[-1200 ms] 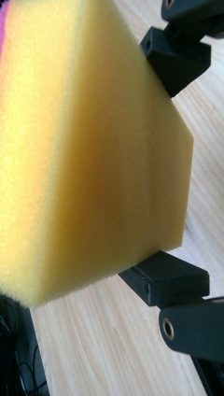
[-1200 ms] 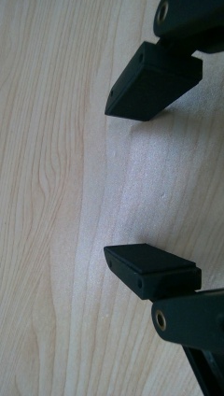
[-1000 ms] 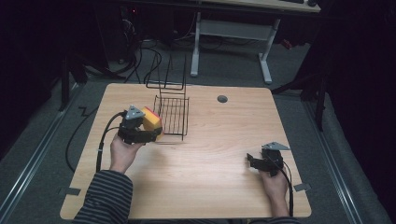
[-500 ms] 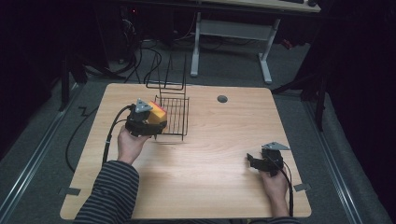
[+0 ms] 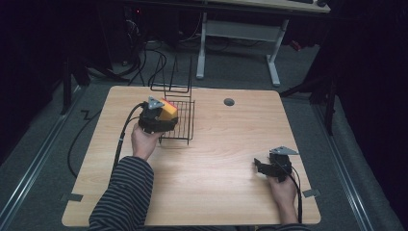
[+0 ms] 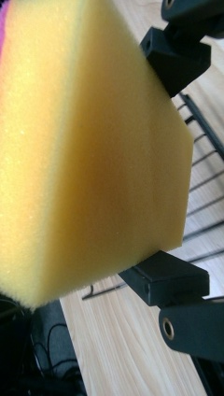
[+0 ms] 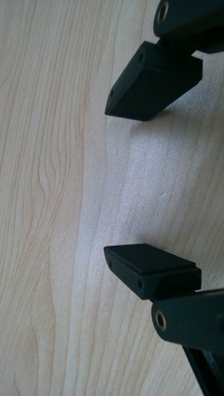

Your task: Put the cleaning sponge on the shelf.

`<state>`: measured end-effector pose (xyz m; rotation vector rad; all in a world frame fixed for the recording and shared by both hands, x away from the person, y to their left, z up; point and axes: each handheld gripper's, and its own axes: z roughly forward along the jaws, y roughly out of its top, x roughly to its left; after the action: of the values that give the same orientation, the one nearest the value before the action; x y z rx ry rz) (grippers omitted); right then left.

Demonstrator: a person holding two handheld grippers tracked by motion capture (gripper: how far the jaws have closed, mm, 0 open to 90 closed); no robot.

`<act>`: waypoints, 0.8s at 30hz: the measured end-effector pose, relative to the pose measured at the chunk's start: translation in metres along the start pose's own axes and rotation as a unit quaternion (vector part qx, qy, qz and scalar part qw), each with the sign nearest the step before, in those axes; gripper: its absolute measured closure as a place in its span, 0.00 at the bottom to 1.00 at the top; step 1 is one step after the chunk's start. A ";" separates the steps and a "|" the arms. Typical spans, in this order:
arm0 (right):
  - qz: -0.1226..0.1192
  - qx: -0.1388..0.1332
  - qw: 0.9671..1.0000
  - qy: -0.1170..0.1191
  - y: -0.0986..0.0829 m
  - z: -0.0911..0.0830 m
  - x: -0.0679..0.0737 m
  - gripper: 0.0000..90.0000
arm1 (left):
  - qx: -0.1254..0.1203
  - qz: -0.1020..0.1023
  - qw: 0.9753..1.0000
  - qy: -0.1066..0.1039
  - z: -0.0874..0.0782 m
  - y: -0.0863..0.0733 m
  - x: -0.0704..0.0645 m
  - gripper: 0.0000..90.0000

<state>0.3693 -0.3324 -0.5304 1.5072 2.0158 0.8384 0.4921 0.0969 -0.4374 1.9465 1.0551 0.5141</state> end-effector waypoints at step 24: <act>0.001 0.000 1.000 0.000 0.000 0.000 0.000 0.31 | 0.022 -0.024 0.999 0.003 0.044 0.002 0.004 0.26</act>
<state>0.3694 -0.3322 -0.5304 1.5085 2.0151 0.8385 0.5245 0.0786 -0.4608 1.9539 1.1215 0.4748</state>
